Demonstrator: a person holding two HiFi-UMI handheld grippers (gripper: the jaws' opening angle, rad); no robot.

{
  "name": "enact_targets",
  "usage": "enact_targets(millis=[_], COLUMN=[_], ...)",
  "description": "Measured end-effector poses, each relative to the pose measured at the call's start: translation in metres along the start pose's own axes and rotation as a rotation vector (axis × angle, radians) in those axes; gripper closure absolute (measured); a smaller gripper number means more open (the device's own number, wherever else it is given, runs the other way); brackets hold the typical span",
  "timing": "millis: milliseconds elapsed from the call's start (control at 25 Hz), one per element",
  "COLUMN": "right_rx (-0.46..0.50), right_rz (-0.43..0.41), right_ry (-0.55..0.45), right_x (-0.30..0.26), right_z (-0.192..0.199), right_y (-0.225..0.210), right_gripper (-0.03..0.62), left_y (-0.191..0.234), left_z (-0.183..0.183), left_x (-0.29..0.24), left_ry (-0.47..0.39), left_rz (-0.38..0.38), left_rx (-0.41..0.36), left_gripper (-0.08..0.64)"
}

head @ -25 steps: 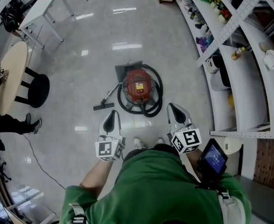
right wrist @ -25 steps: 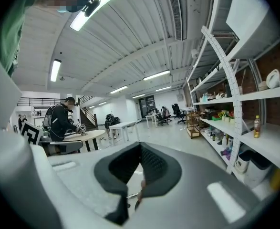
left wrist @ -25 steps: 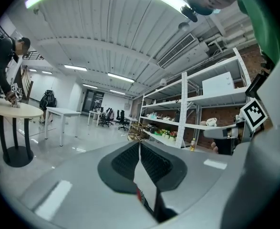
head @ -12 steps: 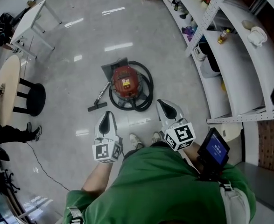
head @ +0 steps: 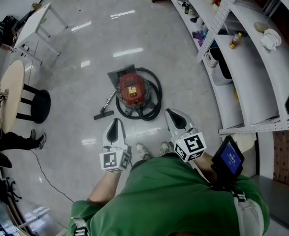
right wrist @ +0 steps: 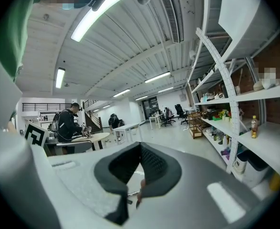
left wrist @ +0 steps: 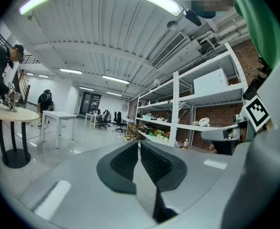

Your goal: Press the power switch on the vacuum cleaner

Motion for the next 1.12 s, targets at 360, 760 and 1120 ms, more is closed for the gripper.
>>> enact_targets(millis=[360,760,1120], right_rx=[-0.012,-0.004,-0.001], right_rz=[-0.011,-0.025,-0.032], right_ry=[-0.006,-0.019,-0.024], right_x=[-0.0013,-0.0061,-0.0052], right_z=[-0.0013,-0.0052,-0.0018], right_y=[-0.0022,0.0035,0.0058], right_gripper=[0.592,0.592,0.592], left_y=[-0.006,-0.0062,-0.009], left_z=[-0.0006,-0.0027,-0.0024], left_x=[-0.0075,-0.0068,-0.0039], left_ry=[-0.003,-0.007,-0.011], left_rz=[0.009,0.023,0.033], left_rx=[-0.004,-0.006,-0.012], left_gripper=[0.549,0.549,0.549])
Point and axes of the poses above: the fingertips, and each gripper's own axes: x backward along the fingers, y to its left, z out of its underside, the point moved 5 cm from there along x, backward along the fingers, and after that the axes turned 8 degrees about -z, right-handed, at the moved point
